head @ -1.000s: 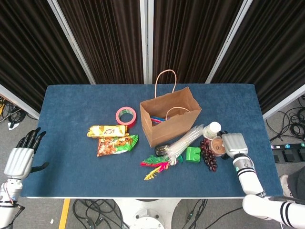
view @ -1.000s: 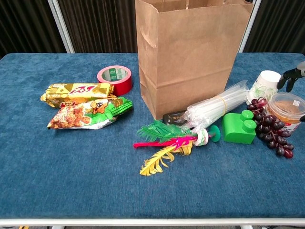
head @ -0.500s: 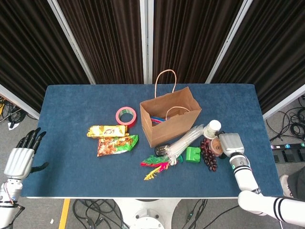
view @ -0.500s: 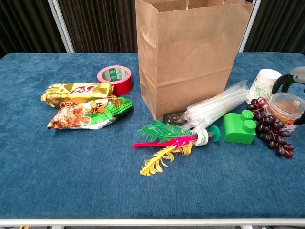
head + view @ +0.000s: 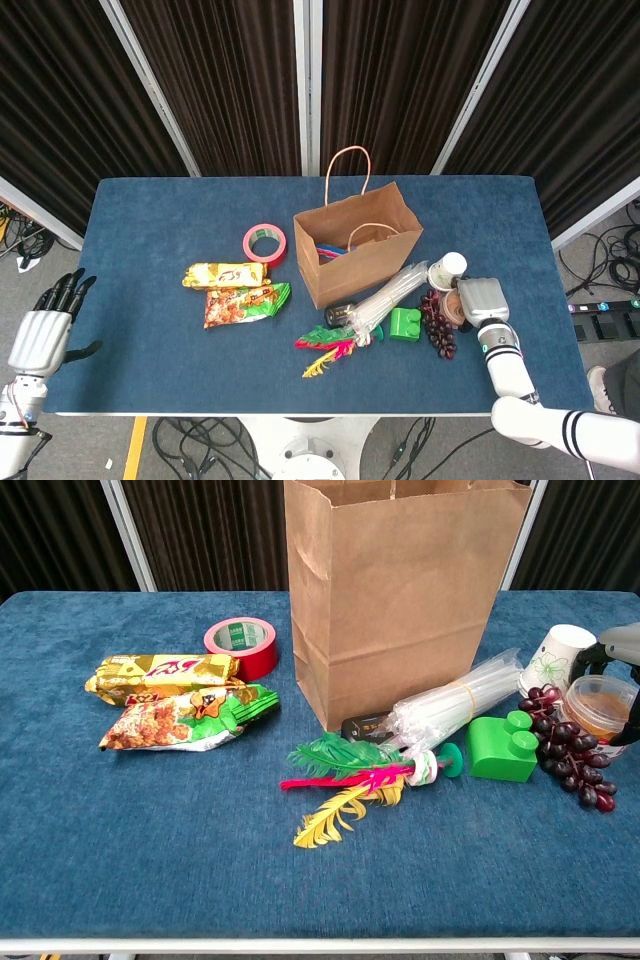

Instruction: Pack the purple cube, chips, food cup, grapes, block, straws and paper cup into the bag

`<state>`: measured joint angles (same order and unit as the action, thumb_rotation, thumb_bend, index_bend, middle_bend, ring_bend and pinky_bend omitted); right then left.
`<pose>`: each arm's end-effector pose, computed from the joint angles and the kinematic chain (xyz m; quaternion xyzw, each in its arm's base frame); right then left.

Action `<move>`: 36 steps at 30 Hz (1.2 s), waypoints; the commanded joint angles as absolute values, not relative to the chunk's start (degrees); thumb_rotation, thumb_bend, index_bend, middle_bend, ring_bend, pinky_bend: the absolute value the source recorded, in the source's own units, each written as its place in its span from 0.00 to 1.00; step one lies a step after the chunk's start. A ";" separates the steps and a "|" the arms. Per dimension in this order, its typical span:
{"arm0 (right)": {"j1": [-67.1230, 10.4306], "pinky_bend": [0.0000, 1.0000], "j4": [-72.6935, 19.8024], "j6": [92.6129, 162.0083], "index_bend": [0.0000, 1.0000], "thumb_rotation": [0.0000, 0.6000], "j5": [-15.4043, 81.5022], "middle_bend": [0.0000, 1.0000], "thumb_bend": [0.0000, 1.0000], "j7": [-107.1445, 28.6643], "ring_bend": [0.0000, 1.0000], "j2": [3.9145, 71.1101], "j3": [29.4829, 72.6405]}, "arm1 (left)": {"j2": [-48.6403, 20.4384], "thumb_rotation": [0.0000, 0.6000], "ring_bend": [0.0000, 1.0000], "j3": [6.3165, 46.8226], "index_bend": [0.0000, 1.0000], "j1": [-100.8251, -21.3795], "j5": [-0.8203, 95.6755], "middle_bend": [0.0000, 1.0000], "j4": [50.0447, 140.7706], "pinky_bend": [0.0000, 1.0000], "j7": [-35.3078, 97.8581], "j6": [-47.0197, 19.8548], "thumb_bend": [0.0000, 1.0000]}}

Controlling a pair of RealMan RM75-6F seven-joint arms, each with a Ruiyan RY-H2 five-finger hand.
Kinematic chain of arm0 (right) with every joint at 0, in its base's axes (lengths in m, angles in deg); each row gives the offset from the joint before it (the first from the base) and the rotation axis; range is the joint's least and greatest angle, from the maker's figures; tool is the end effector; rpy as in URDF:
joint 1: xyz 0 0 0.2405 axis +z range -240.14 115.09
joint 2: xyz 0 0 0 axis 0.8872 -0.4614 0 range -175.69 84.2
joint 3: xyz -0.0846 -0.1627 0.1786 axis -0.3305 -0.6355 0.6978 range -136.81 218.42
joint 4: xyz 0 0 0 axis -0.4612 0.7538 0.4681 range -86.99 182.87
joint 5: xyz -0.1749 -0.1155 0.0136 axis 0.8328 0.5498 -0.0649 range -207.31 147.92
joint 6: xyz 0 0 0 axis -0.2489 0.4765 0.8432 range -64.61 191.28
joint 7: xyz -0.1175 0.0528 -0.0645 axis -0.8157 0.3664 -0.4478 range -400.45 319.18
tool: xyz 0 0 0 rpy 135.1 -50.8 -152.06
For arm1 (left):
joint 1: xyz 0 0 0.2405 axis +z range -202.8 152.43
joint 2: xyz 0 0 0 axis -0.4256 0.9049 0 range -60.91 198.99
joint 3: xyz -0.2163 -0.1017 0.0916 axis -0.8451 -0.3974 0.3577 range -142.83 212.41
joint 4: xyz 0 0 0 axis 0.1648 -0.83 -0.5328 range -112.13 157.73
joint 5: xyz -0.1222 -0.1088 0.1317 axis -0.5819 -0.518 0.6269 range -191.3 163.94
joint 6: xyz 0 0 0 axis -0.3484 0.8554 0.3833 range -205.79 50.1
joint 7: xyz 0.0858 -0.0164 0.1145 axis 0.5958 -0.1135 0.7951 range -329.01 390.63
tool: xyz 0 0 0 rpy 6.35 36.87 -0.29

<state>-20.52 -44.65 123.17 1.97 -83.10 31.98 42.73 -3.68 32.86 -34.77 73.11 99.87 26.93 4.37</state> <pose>-0.2482 -0.3245 0.0366 0.7077 -0.4212 0.1284 0.5526 -0.3354 0.2086 0.1269 -0.6286 -0.3653 -0.3803 0.5716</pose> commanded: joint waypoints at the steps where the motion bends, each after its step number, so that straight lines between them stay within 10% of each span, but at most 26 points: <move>1: -20.83 0.84 -44.63 124.13 0.38 1.00 2.70 0.41 0.03 -82.77 0.80 32.19 42.90 | -3.71 1.00 0.04 32.84 0.11 -34.78 73.12 0.09 99.79 0.20 26.83 4.37 0.08; 20: -22.89 0.84 -66.12 138.23 0.46 1.00 11.57 0.43 0.05 -85.93 0.80 17.74 45.86 | -3.85 1.00 0.03 32.33 0.11 -35.47 73.54 0.09 99.91 0.20 25.61 4.39 0.08; 36: -5.97 0.84 -78.37 145.40 0.46 1.00 -3.64 0.43 0.05 -100.60 0.80 10.63 65.36 | -3.81 1.00 0.03 32.04 0.11 -35.61 73.42 0.09 98.32 0.20 22.57 4.62 0.08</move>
